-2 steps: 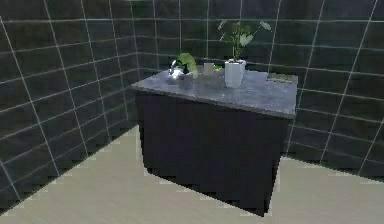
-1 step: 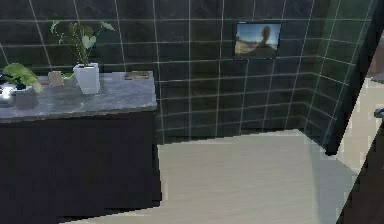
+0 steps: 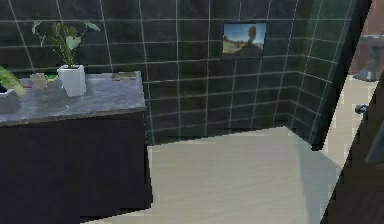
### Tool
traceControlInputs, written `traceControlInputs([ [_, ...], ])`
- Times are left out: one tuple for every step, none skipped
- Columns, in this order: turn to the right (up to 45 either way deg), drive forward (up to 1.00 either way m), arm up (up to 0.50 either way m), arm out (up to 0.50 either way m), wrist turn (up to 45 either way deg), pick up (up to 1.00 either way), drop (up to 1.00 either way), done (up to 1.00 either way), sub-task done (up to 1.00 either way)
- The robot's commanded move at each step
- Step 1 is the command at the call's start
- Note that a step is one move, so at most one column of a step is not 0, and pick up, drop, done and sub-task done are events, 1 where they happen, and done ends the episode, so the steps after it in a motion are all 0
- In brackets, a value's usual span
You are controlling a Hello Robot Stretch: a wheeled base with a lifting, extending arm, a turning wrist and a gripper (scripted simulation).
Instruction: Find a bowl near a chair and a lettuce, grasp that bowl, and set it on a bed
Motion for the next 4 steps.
traceControlInputs([
  [0.0, 0.35, 0.0, 0.0, 0.0, 0.0, 0.0, 0.0, 0.0],
  [21.0, 0.0, 0.0, 0.0, 0.0, 0.0, 0.0, 0.0, 0.0],
  [3.0, 0.0, 0.0, 0.0, 0.0, 0.0, 0.0, 0.0, 0.0],
  [-45.0, 0.0, 0.0, 0.0, 0.0, 0.0, 0.0, 0.0, 0.0],
])
